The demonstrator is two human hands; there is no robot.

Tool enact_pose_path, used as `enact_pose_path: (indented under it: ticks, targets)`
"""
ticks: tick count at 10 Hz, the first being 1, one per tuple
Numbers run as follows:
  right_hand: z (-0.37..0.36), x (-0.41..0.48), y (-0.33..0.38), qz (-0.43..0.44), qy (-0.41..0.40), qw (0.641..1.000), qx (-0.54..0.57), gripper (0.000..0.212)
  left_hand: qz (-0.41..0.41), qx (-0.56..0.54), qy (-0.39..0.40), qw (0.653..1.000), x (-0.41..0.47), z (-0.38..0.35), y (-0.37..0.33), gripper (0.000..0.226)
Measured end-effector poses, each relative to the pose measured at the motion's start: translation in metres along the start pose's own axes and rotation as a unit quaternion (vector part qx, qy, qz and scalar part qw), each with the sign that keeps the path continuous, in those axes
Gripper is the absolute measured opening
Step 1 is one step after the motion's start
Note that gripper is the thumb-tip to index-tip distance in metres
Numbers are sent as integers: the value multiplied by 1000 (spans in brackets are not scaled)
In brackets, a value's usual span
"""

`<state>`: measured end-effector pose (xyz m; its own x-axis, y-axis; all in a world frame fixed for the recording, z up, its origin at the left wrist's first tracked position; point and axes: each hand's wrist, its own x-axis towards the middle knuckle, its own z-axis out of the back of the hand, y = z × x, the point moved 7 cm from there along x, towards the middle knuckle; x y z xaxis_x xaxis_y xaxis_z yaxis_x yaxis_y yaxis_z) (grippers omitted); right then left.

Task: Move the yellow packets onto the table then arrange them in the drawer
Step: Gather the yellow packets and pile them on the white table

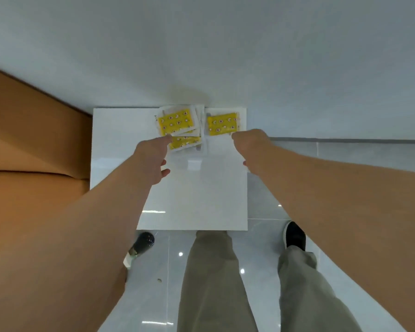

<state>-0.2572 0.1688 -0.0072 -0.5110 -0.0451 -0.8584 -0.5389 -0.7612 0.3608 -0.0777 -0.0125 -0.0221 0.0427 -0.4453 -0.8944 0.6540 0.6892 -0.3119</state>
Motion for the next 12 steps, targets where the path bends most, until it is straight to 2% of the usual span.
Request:
enact_pose_path:
  ticks: [1,2,3,4,5,6,7,8,9,10,11,12]
  targets:
    - [-22,47,16,53,-52,997,-36,43,-37,77,-19,996,43,-7,-14,99]
    - [-37,52,20,50,-86,991,-86,39,-64,93,-39,993,73,-10,-21,115]
    - [-47,58,23,20,-128,991,-27,37,-110,102,-41,988,90,-9,-29,108]
    - [-58,68,23,50,-137,987,-62,39,-149,130,-21,980,95,-12,-36,90]
    - [-78,67,25,65,-95,993,-6,25,-171,142,-8,975,98,-14,-40,76]
    - [-83,60,22,39,-79,996,23,28,-190,158,-4,969,96,-17,-43,67]
    - [-85,61,19,38,-71,993,87,46,-198,167,-6,966,95,-19,-43,70]
    - [-85,63,17,11,-62,991,119,46,-194,152,7,969,95,-22,-43,77]
    - [-95,65,24,31,-27,996,84,38,-202,158,-8,967,98,-25,-43,78]
    - [-102,62,28,51,-18,998,40,37,-218,160,4,963,91,-30,-44,70]
    - [-104,62,27,60,-5,998,33,23,-177,77,76,978,87,-35,-41,42]
    - [-103,62,24,44,11,996,80,23,-121,53,122,984,80,-36,-40,29]
